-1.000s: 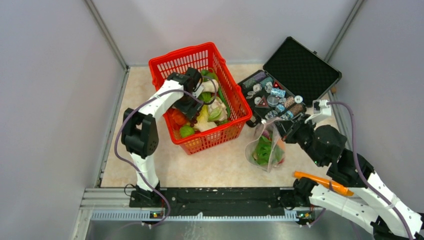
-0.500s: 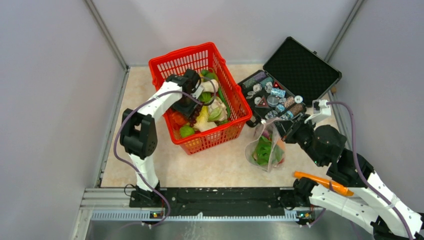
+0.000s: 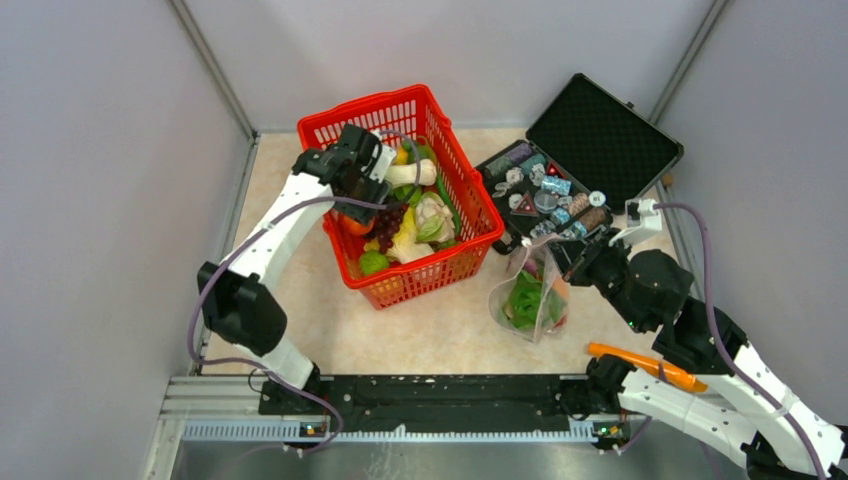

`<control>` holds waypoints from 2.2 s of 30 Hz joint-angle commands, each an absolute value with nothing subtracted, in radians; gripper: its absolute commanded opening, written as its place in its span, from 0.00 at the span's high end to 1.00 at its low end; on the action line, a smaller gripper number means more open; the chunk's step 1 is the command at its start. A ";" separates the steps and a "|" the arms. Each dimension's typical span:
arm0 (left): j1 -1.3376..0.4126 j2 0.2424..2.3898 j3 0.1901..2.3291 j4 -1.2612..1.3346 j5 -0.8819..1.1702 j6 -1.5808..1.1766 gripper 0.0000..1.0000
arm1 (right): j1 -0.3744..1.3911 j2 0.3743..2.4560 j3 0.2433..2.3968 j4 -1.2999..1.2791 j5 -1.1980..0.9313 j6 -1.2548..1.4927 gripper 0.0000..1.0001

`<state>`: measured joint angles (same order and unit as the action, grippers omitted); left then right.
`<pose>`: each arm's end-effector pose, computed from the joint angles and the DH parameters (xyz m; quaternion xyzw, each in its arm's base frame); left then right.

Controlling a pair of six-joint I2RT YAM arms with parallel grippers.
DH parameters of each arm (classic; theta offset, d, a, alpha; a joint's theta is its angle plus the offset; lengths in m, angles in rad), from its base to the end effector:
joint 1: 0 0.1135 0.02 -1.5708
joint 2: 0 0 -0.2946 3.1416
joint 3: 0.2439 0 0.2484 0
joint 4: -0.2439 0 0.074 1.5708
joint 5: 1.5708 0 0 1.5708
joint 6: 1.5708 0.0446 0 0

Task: Place the food in the zip-top bag and seal the zipper
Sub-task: Pick up the fake fruit from the bin, then place the fake fruit in the zipper food storage bag.

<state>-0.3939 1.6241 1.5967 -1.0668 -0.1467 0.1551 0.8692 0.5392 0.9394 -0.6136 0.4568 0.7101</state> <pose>0.3095 -0.1216 0.3561 0.2461 0.9375 0.0427 0.2422 0.0649 0.0463 0.3898 0.0814 0.7671 0.3101 0.5557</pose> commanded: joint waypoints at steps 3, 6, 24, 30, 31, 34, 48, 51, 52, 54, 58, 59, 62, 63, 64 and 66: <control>-0.384 1.478 1.591 -0.989 -0.077 0.131 0.69 | 0.864 0.549 0.938 -0.532 0.450 0.721 1.00; -0.384 1.413 1.571 -0.927 0.021 0.128 0.69 | 0.863 0.552 0.940 -0.533 0.448 0.722 1.00; -0.498 1.096 1.310 -0.327 0.703 -0.092 0.67 | 0.864 0.589 0.940 -0.508 0.437 0.730 1.00; -0.736 1.140 1.326 -0.286 0.702 -0.042 0.67 | 0.864 0.601 0.943 -0.504 0.432 0.730 1.00; -0.766 1.152 1.334 -0.294 0.701 -0.029 0.67 | 0.863 0.603 0.943 -0.504 0.431 0.730 1.00; -0.842 1.182 1.370 -0.348 0.667 0.043 0.67 | 0.864 0.604 0.942 -0.504 0.431 0.732 1.00; -1.016 1.318 1.461 -0.509 0.656 0.163 0.66 | 0.864 0.614 0.951 -0.505 0.436 0.724 1.00; -1.047 1.354 1.472 -0.512 0.660 0.164 0.66 | 0.864 0.614 0.951 -0.507 0.441 0.724 1.00; -1.057 1.367 1.484 -0.522 0.656 0.171 0.66 | 0.864 0.614 0.950 -0.508 0.440 0.724 1.00; -1.074 1.393 1.505 -0.547 0.618 0.186 0.66 | 0.864 0.614 0.951 -0.507 0.439 0.725 1.00; -1.109 1.463 1.605 -0.722 0.391 0.249 0.67 | 0.865 0.612 0.959 -0.518 0.440 0.721 1.00; -1.110 1.478 1.626 -0.768 0.349 0.265 0.66 | 0.864 0.611 0.961 -0.520 0.442 0.721 1.00; -1.111 1.510 1.670 -0.850 0.260 0.289 0.64 | 0.864 0.603 0.960 -0.522 0.446 0.721 1.00; -1.112 1.517 1.676 -0.855 0.233 0.281 0.64 | 0.864 0.601 0.958 -0.522 0.445 0.721 1.00; -1.113 1.526 1.682 -0.855 0.201 0.267 0.65 | 0.864 0.599 0.959 -0.520 0.445 0.721 1.00; -1.117 1.550 1.703 -0.856 0.137 0.233 0.66 | 0.864 0.597 0.959 -0.520 0.442 0.723 1.00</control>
